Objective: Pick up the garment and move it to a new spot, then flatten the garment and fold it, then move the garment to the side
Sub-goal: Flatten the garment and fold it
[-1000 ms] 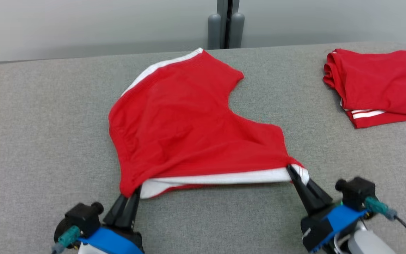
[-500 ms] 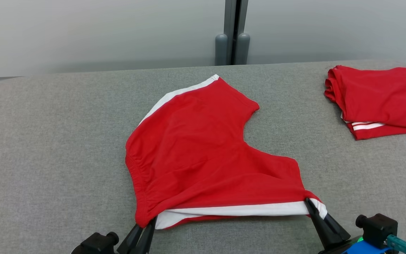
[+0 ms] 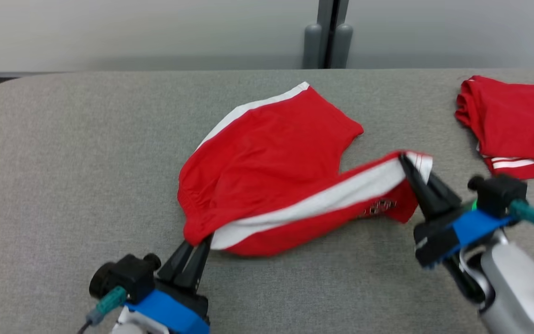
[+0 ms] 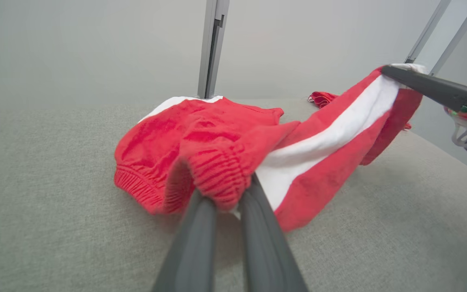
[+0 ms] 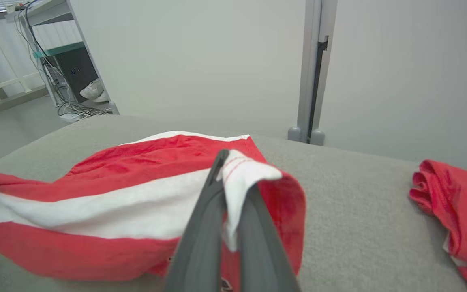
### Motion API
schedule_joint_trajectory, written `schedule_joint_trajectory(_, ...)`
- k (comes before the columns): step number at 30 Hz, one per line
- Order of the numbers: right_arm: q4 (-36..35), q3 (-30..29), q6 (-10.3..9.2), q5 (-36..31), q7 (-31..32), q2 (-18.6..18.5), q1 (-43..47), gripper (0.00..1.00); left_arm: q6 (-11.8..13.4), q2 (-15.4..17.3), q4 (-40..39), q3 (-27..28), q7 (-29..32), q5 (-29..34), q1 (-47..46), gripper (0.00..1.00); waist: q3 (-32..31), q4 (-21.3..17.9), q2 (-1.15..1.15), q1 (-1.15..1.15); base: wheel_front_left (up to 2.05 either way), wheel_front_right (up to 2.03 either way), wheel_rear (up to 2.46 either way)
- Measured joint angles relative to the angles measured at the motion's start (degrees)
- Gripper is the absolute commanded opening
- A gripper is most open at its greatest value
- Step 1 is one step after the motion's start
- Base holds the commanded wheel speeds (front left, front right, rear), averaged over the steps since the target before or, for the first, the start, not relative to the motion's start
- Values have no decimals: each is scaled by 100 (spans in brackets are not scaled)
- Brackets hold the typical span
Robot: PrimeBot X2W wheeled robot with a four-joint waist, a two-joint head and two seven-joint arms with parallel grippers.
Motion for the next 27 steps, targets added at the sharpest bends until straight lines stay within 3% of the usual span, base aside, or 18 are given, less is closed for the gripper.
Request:
schedule_joint_trajectory(8, 1235, 350, 0, 181, 114, -4, -1991, 0, -70, 46, 230, -24, -29, -44, -1011, 0, 590, 261, 0, 0, 0, 0, 0)
schedule_joint_trajectory(13, 2395, 638, 0, 336, 136, 162, -3269, 0, -90, -54, 720, -41, -107, -235, -1851, 0, 1062, 536, 0, 1, 0, 0, 0)
schedule_joint_trajectory(20, 3639, 1000, 0, 419, 59, 482, -4368, 0, -99, -170, 1323, -378, -181, -525, -2658, 0, 1551, 813, 0, 1, 0, 0, 0)
schedule_joint_trajectory(27, 4638, 1184, 0, 461, -110, 680, -4924, 0, -99, -290, 1722, -622, -203, -745, -3151, 0, 1892, 985, 0, 1, 0, 0, 0)
